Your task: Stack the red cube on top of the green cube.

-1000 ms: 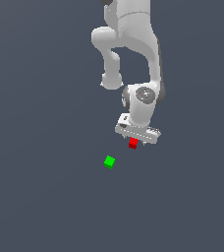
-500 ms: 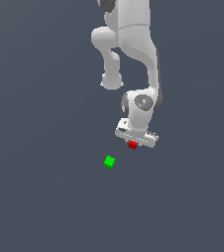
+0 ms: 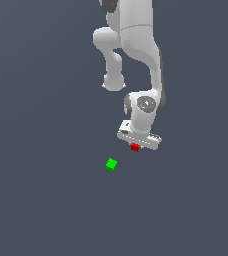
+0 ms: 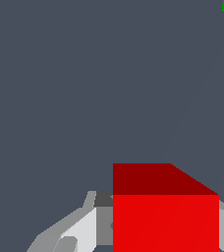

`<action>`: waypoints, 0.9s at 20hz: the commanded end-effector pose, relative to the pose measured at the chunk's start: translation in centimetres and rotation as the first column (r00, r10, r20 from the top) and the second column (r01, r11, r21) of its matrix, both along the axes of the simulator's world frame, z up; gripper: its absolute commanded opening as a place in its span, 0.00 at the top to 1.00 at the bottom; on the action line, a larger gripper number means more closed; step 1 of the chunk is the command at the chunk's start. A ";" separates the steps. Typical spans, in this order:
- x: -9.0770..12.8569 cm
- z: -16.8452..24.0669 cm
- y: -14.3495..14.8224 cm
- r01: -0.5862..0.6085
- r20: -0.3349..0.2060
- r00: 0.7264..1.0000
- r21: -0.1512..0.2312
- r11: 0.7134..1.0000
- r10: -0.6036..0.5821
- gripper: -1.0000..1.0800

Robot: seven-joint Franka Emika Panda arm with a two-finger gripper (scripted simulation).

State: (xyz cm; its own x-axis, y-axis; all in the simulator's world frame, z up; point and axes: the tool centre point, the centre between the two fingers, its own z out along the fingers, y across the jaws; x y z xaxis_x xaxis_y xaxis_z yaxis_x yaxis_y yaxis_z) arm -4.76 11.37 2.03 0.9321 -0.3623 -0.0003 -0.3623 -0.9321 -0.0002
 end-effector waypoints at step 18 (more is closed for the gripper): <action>-0.1 7.9 0.0 0.000 0.000 1.000 0.000 1.000 0.000 1.00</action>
State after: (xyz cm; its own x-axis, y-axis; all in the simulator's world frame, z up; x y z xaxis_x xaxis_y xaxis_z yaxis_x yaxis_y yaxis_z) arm -4.88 11.35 9.04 0.9322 -0.3621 0.0002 -0.3621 -0.9322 -0.0004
